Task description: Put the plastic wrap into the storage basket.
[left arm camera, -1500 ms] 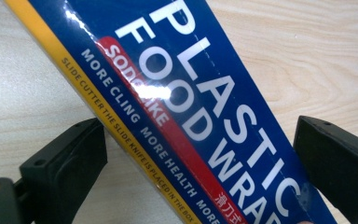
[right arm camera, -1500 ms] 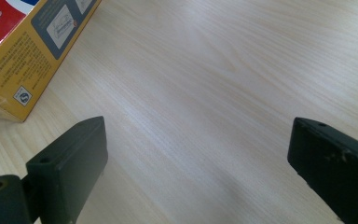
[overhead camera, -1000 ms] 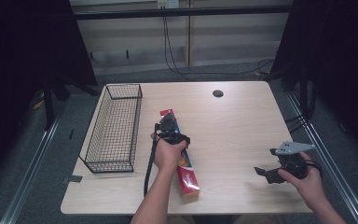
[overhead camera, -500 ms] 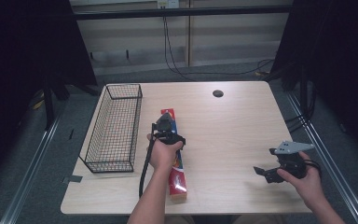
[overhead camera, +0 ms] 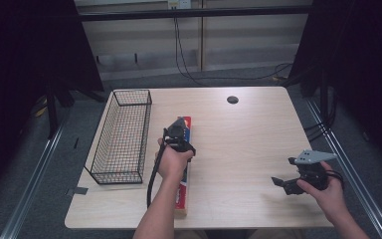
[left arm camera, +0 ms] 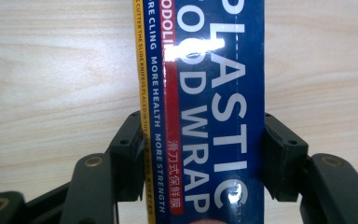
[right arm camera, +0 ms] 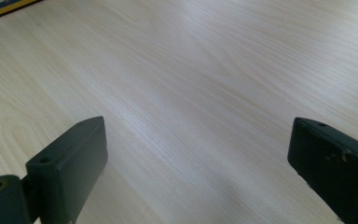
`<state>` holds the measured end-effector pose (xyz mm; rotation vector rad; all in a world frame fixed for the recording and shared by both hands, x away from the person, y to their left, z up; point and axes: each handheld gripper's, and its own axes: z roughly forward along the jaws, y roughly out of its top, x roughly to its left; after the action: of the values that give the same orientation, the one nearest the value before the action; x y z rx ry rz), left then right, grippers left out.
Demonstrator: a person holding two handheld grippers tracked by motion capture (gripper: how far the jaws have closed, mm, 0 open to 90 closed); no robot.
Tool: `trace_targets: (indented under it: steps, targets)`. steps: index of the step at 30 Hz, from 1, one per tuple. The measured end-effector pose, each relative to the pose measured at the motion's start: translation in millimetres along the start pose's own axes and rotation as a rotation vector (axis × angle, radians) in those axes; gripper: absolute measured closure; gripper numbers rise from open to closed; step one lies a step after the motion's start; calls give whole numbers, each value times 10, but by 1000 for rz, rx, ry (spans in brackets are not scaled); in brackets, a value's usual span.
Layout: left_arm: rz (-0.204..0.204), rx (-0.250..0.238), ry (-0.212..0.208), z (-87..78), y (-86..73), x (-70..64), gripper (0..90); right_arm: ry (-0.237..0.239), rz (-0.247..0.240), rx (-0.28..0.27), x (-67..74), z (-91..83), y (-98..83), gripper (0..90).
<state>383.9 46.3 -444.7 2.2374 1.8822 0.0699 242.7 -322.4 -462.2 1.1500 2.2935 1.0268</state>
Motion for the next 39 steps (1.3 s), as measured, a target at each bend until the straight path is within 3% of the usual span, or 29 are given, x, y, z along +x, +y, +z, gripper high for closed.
trace_targets:
  steps: [8,10,14,22,37,39]
  targets:
    - [6,25,-6,-127,19,107,430,-2,9,-5,-22,-12,-9,46]
    - [-5,17,-11,-178,28,131,431,1,14,-3,-24,-5,-11,46]
    - [14,10,-4,-283,52,164,431,-7,12,-8,-22,-7,-1,45]
    - [3,0,-40,-453,96,187,431,-2,13,-7,-21,-5,-4,45]
    - [-10,5,-70,-661,166,294,431,-5,20,-17,-35,-22,-6,45]
    - [4,6,-60,-685,172,315,431,-5,20,-17,-36,-22,-6,45]
